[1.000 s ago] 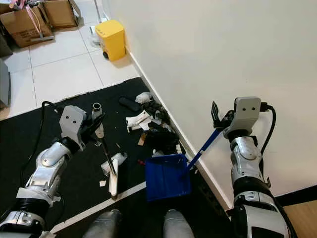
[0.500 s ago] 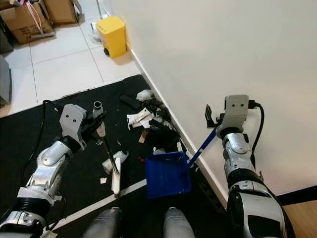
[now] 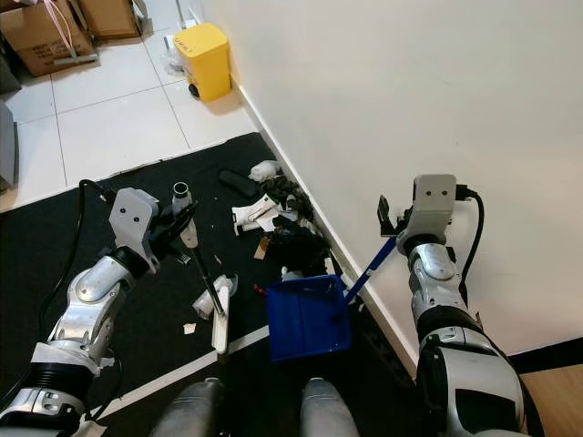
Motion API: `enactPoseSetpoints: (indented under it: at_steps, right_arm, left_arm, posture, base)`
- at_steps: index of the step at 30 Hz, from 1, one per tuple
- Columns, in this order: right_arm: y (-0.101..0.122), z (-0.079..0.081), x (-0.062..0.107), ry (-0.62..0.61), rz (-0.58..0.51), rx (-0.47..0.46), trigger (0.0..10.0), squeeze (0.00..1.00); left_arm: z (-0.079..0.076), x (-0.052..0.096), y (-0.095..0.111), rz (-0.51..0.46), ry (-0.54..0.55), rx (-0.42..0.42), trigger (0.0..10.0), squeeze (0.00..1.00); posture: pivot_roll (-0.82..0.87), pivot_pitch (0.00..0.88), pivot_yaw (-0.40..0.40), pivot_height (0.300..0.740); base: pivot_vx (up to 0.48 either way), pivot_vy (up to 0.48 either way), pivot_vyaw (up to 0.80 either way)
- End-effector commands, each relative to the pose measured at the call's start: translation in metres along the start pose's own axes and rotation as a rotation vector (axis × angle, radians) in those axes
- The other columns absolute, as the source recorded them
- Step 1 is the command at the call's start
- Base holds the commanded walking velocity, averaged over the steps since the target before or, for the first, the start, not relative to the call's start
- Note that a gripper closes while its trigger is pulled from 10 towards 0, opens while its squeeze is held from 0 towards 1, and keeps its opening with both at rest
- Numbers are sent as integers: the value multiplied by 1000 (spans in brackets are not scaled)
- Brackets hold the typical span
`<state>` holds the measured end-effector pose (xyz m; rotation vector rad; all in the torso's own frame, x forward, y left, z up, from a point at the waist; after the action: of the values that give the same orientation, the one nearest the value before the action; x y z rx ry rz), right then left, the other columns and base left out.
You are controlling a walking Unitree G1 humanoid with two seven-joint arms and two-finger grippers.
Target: Sweep floor
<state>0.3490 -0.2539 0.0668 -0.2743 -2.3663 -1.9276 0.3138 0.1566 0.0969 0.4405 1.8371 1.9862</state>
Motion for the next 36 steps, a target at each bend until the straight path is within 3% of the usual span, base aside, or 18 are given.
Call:
enactPoseSetpoints:
  at_steps: [1,23,36]
  right_arm:
    - [-6,3,0,16,39,-17,10000,0]
    - [12,13,-12,21,24,-16,10000,0]
    - [11,6,-11,-17,31,-47,10000,0]
  left_arm:
    - [-3,-4,6,-25,-15,3,10000,0]
    - [2,-4,18,-47,-29,-13,10000,0]
    - [-3,-3,19,-64,-29,11,10000,0]
  posture:
    - [70,98,17,740]
    - [105,188,4,740]
    - [98,207,1,740]
  base:
    - [0,0,0]
    - [0,0,0]
    - [0,0,0]
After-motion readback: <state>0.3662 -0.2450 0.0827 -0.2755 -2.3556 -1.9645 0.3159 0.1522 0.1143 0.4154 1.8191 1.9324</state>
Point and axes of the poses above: a point about 5 cm out from each wrist's last joint towards the gripper, its own x axis pointing back from the gripper into the wrist, its own y axis along the axis of the wrist's last joint, z = x × y, the point moved 2 cm from there along -x, pointing out of the wrist towards the gripper, and after that the axes turned 7 degrees about x, right-handed, at the moved point
